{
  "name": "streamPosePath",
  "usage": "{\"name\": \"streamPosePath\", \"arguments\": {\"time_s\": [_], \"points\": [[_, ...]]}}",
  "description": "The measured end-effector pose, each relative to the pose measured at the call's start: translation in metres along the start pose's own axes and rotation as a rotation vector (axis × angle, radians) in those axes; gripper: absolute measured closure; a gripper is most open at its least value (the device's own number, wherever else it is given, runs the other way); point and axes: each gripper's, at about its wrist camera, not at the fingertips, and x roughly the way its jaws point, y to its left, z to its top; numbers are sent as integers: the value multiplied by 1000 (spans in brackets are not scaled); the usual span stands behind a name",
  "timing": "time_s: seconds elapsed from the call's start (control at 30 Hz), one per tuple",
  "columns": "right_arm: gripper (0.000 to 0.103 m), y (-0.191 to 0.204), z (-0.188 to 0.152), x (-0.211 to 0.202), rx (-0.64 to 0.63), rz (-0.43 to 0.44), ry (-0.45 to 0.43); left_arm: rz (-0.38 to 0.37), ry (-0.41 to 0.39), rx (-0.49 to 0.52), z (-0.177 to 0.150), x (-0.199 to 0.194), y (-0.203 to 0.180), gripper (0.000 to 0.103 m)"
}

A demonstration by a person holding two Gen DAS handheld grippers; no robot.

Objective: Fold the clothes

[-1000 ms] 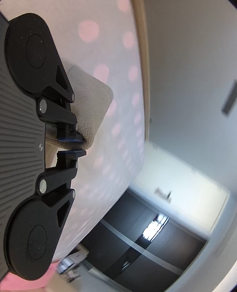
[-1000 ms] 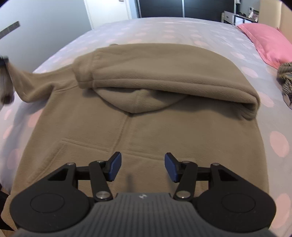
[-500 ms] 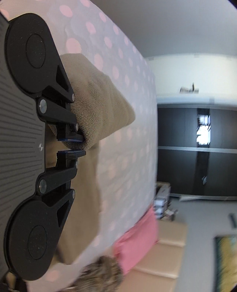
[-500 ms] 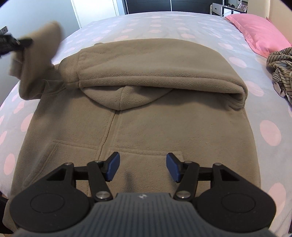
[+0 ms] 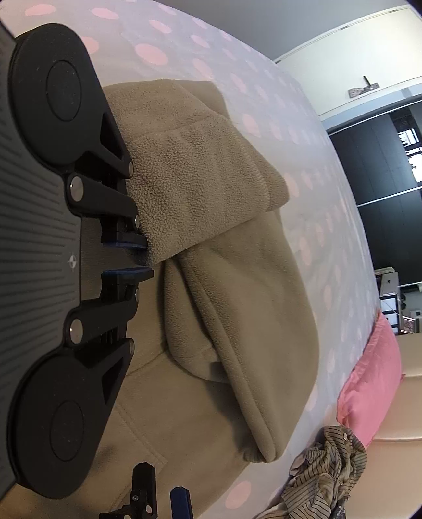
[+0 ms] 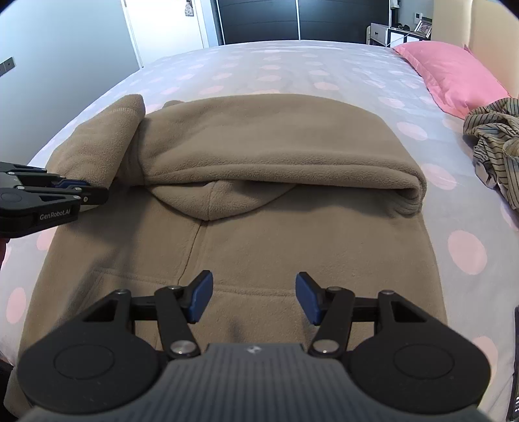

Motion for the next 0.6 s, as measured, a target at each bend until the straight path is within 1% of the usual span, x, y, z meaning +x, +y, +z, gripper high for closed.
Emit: {"name": "streamPosePath", "arguments": {"time_s": [0.07,0.17,0.2,0.3,0.37,0.43,0.5,0.6], "points": [[43,1,1,0,-9,-1,10,-8,16,3,-2,-3,-2,82],[43,-1,3,-3,-9,1,8,-19,39,9,-6,-7,-5,74],[43,-1,3,-5,-8,5,5,-24,33,19,-6,-10,-8,73],[43,-1,8,-14,-10,16,-5,-39,14,-5,-5,-20,-8,73],[43,-2,15,-24,-1,42,-2,-50,2,-21,-4,-27,-8,73],[43,-3,23,-36,32,102,11,-60,-11,-37,-3,-33,-8,73],[43,-4,33,-48,75,196,44,-70,-24,-52,-2,-40,-8,73],[43,3,52,-71,110,374,81,-85,-43,-76,0,-50,-8,73]]}}
